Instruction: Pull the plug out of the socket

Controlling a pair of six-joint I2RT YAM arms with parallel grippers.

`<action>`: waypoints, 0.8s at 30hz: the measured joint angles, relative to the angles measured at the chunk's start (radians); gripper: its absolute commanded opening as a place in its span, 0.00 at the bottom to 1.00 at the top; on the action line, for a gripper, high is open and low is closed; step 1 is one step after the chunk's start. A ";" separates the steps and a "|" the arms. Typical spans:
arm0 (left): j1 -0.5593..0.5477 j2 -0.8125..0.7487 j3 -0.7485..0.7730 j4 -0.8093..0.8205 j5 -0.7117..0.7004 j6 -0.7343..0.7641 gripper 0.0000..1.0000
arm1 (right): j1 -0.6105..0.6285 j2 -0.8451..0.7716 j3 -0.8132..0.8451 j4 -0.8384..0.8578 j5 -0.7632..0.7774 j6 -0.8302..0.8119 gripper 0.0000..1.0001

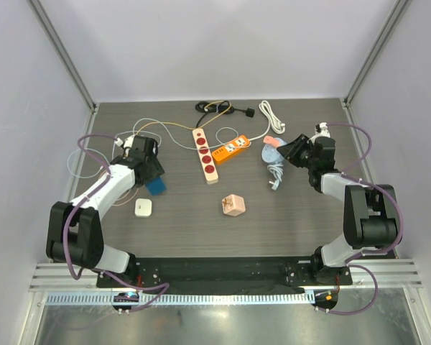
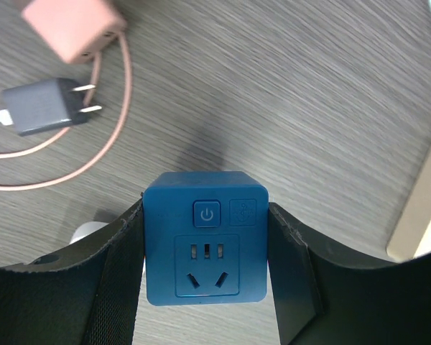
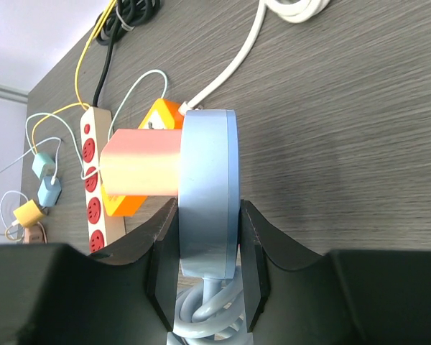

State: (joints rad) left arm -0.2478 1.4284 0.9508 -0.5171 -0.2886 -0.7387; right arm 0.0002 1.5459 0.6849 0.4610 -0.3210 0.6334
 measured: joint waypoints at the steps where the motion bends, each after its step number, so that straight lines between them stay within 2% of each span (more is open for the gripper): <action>1: 0.012 0.006 0.000 -0.001 -0.001 -0.011 0.00 | -0.004 0.001 0.000 0.002 0.000 0.000 0.01; 5: 0.063 0.015 -0.004 -0.004 -0.009 -0.042 0.00 | -0.014 0.008 0.000 0.007 0.000 0.002 0.01; 7: 0.079 0.015 -0.009 -0.004 -0.015 -0.050 0.07 | -0.014 0.014 0.000 0.010 -0.001 0.004 0.01; 8: 0.084 0.015 -0.011 -0.005 -0.021 -0.055 0.24 | -0.014 0.016 0.000 0.010 -0.002 0.005 0.01; 10: 0.089 0.015 -0.013 -0.004 -0.031 -0.065 0.37 | -0.014 0.020 0.000 0.010 -0.007 0.006 0.01; 11: 0.089 0.015 -0.013 -0.004 -0.034 -0.067 0.48 | -0.014 0.021 0.000 0.010 -0.008 0.006 0.01; 13: 0.090 0.015 -0.013 -0.004 -0.040 -0.069 0.58 | -0.014 0.026 0.000 0.011 -0.013 0.007 0.01; 14: 0.090 0.015 -0.013 -0.004 -0.042 -0.069 0.69 | -0.014 0.027 0.000 0.011 -0.015 0.008 0.01; 17: 0.091 0.015 -0.013 -0.003 -0.046 -0.069 0.85 | -0.014 0.029 0.000 0.011 -0.020 0.009 0.01; 18: 0.091 0.015 -0.013 -0.003 -0.049 -0.070 0.96 | -0.014 0.031 0.000 0.013 -0.023 0.010 0.01; 20: 0.091 0.014 -0.013 -0.003 -0.051 -0.071 1.00 | -0.014 0.035 0.000 0.015 -0.024 0.011 0.01; 24: 0.091 -0.010 -0.012 -0.003 -0.051 -0.068 1.00 | -0.014 0.043 0.000 0.018 -0.032 0.014 0.01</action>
State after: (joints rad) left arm -0.1570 1.4181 0.9386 -0.5205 -0.3393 -0.8070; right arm -0.0143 1.5890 0.6853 0.4786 -0.3531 0.6479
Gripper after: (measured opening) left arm 0.994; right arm 0.386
